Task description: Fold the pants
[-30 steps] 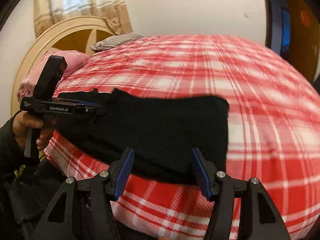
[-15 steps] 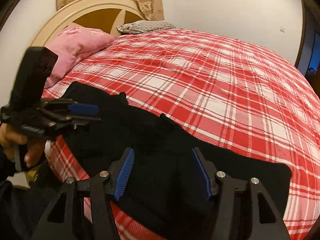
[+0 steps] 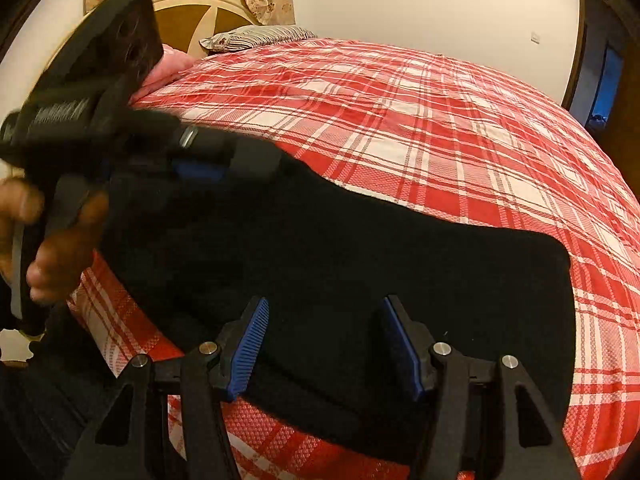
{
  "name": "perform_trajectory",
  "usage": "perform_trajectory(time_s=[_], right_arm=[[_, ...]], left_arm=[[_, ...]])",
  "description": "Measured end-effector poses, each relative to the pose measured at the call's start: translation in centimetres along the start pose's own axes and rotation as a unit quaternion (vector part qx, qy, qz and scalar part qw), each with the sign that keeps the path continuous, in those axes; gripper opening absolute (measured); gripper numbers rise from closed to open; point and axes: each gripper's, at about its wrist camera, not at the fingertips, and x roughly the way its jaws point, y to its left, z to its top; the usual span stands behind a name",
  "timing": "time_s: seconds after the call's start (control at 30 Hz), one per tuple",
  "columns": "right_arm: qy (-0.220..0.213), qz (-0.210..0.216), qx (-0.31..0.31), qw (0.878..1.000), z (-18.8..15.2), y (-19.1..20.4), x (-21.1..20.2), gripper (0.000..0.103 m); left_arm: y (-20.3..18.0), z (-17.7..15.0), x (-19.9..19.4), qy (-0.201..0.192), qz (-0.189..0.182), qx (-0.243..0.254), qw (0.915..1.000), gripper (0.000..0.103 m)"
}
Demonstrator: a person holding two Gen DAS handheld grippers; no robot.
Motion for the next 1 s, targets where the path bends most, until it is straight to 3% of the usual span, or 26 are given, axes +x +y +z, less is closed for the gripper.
perform_trajectory(time_s=[0.13,0.23,0.3,0.37,0.47,0.57,0.63,0.8,0.87,0.9,1.0], right_arm=[[-0.006,-0.005,-0.011,1.000,-0.5,0.3,-0.1,0.060],[-0.009,-0.010,-0.022,1.000,-0.6,0.5,-0.3,0.060],[-0.013,-0.011,-0.025,1.000,-0.4,0.7,-0.6,0.060],[-0.023,-0.004,-0.028,0.999,0.1,1.3,-1.0,0.060],[-0.029,0.006,-0.050,0.998,1.4,2.6,-1.0,0.060],[-0.037,0.009,-0.073,0.997,2.9,3.9,-0.5,0.060],[-0.045,0.021,-0.075,0.996,4.1,4.5,0.0,0.060],[-0.018,0.082,-0.058,0.995,5.0,6.4,2.6,0.060],[0.003,0.085,-0.081,0.993,4.1,8.0,3.8,0.060],[-0.002,0.062,-0.103,0.993,3.5,9.0,4.1,0.063],[-0.008,0.040,-0.140,0.989,2.7,10.3,3.9,0.068]], left_arm=[[2.0,1.5,-1.5,-0.059,0.078,-0.010,0.9951,0.072],[4.8,1.8,-2.9,-0.063,0.055,-0.070,0.9940,0.072],[5.9,1.3,-4.3,-0.069,0.058,-0.078,0.9928,0.072],[6.6,0.4,-6.2,-0.076,0.079,-0.069,0.9916,0.072],[6.9,-0.4,-7.9,-0.085,0.128,-0.053,0.9867,0.081],[7.7,-1.3,-10.9,-0.106,0.188,-0.020,0.9762,0.081],[8.3,-1.9,-13.2,-0.122,0.242,0.002,0.9624,0.083],[11.8,-3.8,-18.8,-0.150,0.367,0.009,0.9180,0.092],[14.1,-4.6,-20.5,-0.148,0.386,-0.016,0.9106,0.092],[15.4,-5.2,-21.2,-0.144,0.390,-0.035,0.9091,0.092],[18.1,-6.7,-22.0,-0.133,0.385,-0.070,0.9105,0.091]])
